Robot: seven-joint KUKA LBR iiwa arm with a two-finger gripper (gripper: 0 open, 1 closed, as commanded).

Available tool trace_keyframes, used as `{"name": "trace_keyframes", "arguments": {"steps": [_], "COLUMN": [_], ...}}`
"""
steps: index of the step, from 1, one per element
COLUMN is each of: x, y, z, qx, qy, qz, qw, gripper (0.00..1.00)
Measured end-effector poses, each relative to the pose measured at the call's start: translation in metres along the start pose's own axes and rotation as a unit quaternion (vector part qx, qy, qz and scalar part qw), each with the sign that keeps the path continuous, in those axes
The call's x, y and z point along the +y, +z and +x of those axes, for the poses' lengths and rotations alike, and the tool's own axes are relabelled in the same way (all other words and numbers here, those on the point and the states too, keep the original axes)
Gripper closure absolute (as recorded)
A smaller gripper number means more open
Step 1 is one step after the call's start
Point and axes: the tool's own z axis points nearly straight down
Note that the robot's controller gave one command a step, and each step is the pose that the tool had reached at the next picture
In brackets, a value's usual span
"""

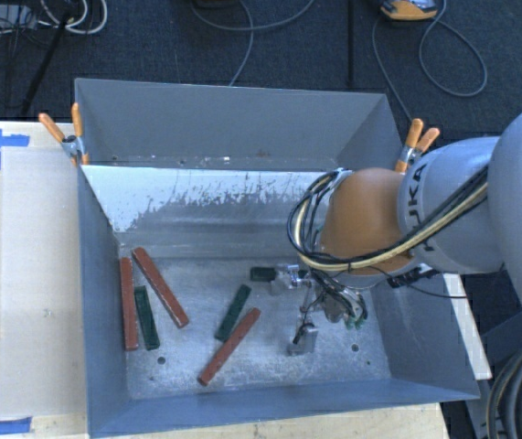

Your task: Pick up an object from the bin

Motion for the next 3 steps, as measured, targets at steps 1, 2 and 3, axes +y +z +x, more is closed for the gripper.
{"name": "trace_keyframes", "arguments": {"steps": [1, 2, 3], "x": [0.059, 0.161, 0.156], "y": [-0.001, 0.000, 0.000], "z": [0.052, 0.024, 0.024], "qx": [-0.0031, -0.0024, -0.0011], "qy": [-0.058, -0.085, -0.083], "qz": [0.000, -0.002, 0.000], "qw": [0.9983, 0.9964, 0.9966], "gripper": [0.00, 0.00, 1.00]}}
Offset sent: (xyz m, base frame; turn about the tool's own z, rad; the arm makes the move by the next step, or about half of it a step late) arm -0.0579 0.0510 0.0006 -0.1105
